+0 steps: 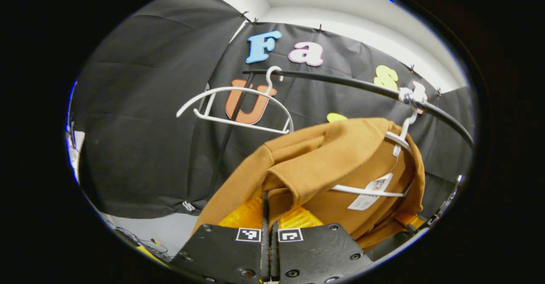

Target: Grasp the clothes on the hanger with both hands and then place them into the laundry hamper below.

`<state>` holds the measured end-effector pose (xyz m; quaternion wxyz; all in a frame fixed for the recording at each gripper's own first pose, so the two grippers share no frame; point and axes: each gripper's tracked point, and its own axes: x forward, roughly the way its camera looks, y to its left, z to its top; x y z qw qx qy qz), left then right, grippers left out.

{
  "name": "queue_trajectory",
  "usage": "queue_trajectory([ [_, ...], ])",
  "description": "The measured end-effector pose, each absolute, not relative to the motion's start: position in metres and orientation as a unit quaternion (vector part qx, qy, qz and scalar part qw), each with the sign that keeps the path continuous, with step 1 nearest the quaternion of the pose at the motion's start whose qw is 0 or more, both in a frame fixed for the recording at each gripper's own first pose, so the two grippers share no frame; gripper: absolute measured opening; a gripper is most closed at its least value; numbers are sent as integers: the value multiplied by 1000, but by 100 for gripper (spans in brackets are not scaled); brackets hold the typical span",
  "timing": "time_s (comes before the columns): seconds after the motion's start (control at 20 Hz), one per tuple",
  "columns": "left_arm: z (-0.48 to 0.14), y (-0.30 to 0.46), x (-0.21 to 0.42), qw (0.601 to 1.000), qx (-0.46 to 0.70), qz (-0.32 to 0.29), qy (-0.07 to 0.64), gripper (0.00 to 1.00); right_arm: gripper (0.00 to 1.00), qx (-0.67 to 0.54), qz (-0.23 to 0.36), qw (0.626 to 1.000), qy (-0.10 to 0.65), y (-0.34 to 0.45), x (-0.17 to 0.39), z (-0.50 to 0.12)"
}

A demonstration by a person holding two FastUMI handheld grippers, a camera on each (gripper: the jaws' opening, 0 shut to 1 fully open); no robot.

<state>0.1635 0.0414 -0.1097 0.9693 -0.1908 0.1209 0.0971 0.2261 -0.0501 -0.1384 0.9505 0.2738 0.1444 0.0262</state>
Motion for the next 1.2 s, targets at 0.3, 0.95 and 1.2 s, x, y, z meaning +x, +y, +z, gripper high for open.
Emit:
queue_trajectory([
  [0.3,-89,54,163,966,-215,91,114,6,14,331,36,935,121,-60,234,-116],
  [0.95,-40,77,171,954,-283,45,90,1,10,410,88,900,121,-59,263,-89],
  [1.2,-33,75,181,951,-295,33,83,1,8,413,102,896,125,-56,280,-87],
])
